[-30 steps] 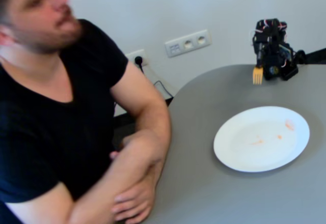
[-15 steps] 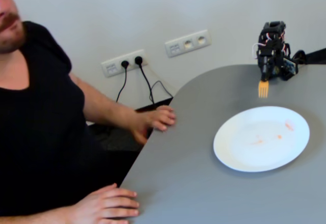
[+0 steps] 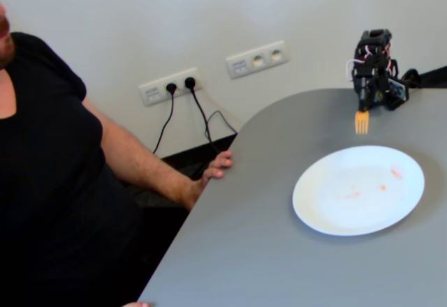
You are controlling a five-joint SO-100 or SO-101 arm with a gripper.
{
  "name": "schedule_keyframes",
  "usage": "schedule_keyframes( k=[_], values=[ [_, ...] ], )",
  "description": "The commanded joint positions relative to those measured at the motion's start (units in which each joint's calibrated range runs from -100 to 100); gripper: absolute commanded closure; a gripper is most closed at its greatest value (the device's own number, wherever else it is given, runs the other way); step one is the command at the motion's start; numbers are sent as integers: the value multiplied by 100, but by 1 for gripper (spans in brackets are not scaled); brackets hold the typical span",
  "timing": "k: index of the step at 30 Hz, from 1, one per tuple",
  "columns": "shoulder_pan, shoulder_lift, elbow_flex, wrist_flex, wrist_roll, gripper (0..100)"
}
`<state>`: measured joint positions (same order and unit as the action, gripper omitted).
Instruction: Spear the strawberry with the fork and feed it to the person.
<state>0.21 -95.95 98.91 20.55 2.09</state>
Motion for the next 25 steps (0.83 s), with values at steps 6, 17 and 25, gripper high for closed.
schedule_keyframes(
  k=[6, 17, 25],
  values=[
    [16, 11, -36, -71, -20, 99],
    [16, 19, -36, 16, -15, 99],
    [-88, 11, -36, 121, 22, 99]
  ],
)
